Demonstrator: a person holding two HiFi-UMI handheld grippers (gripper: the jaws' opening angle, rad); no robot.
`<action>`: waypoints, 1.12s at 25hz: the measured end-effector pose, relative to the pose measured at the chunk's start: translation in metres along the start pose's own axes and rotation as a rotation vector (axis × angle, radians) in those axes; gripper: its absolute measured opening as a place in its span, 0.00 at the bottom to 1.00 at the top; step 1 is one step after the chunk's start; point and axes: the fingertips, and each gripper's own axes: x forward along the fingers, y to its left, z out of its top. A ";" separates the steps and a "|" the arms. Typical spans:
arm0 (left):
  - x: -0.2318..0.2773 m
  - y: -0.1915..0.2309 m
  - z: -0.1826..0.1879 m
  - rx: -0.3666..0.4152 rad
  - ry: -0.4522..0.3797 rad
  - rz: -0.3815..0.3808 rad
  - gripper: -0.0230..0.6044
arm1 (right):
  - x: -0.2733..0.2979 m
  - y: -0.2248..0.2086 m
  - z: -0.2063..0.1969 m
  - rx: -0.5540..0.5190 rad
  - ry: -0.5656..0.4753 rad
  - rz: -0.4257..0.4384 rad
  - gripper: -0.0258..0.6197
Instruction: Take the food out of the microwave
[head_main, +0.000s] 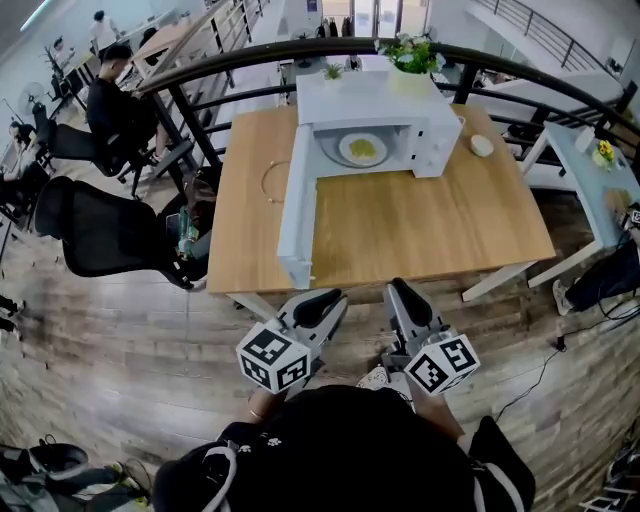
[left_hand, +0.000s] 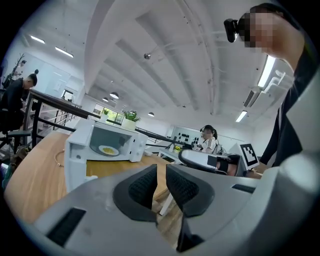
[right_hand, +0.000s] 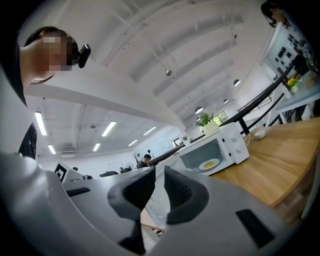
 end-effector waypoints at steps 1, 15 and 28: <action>0.010 -0.001 0.004 0.002 -0.003 0.010 0.09 | -0.002 -0.011 0.006 0.006 -0.001 0.002 0.10; 0.135 -0.012 0.022 -0.008 -0.028 0.139 0.14 | -0.021 -0.137 0.070 0.037 0.009 0.062 0.13; 0.167 0.004 0.016 -0.047 -0.011 0.243 0.15 | -0.011 -0.182 0.070 0.122 0.063 0.105 0.14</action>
